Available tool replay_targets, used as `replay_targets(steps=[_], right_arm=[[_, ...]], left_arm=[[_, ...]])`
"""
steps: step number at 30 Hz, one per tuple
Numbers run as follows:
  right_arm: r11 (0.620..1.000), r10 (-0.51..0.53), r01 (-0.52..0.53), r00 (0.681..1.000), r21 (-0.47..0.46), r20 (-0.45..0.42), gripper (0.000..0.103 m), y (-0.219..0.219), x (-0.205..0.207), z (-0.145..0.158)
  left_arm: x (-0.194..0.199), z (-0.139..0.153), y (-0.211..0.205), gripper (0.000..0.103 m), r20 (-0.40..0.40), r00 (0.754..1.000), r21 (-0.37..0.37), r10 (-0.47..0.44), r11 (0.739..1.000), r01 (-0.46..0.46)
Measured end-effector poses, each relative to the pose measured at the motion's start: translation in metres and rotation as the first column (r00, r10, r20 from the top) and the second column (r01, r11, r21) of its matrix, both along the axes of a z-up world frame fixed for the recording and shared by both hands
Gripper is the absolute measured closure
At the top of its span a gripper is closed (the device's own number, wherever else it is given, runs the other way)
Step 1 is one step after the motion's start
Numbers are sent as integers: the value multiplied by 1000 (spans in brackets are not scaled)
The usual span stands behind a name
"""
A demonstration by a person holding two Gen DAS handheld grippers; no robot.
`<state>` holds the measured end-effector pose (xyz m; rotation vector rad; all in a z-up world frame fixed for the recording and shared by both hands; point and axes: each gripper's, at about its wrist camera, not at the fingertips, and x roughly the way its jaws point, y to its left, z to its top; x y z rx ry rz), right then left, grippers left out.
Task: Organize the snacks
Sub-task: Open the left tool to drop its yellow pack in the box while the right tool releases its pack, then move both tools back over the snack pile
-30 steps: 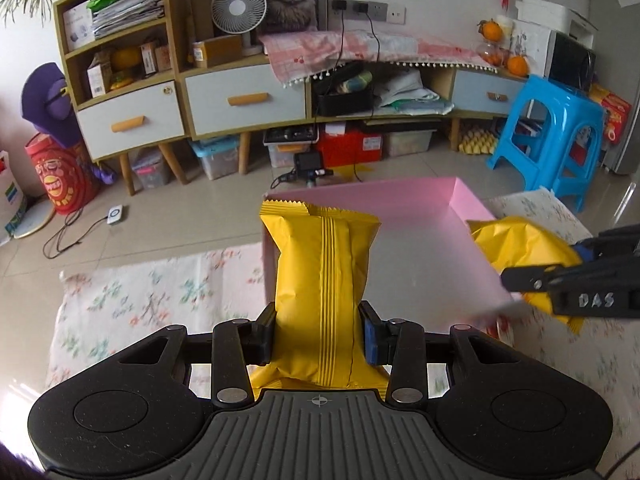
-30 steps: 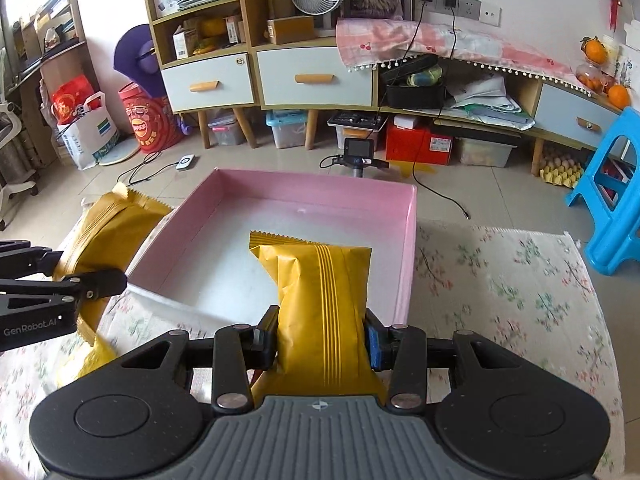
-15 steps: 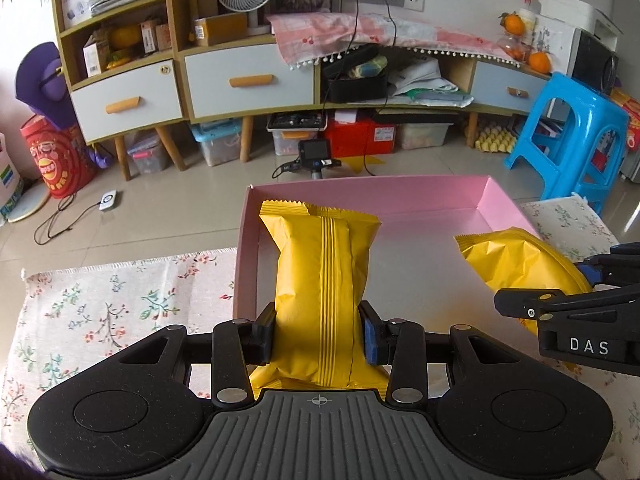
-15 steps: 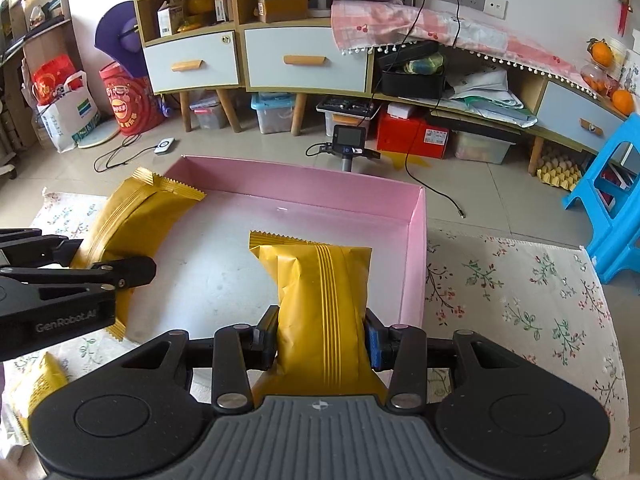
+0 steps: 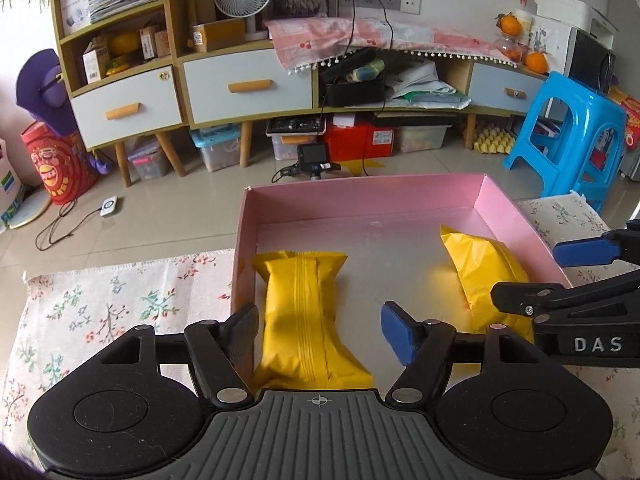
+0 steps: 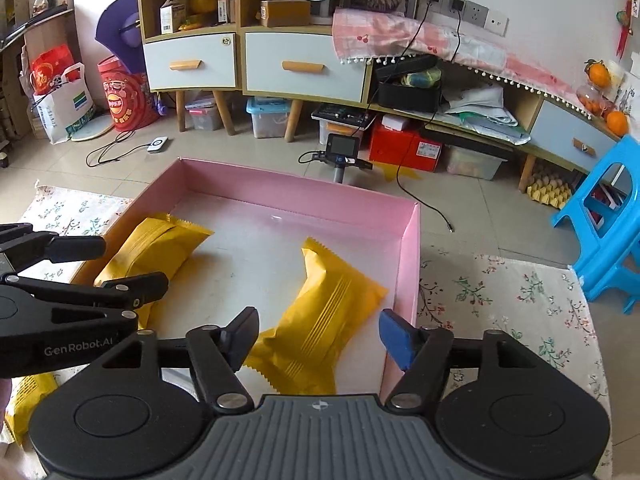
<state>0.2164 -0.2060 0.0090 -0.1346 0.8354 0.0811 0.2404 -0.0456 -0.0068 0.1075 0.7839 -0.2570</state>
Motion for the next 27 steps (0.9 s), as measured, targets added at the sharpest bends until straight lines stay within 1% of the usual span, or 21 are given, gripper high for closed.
replay_targets(steps=[6,16,21,27], right_arm=[[1000,-9,9,1000,1,15,39,-1,-12,16],[1000,31,-32,999,1,44,29,9,-56,45],[998,62,-62,997,5,39,25,15,-79,49],[995,99,-100,995,10,24,24,25,-106,47]], left_arm=[[-16,15,11,30,-2,1000,-14,5,1000,-5],[-59,39,36,22,-7,1000,-19,12,1000,-12],[-82,43,47,18,-15,1000,-12,1,1000,-1],[-111,40,57,16,-28,999,-3,-21,1000,21]])
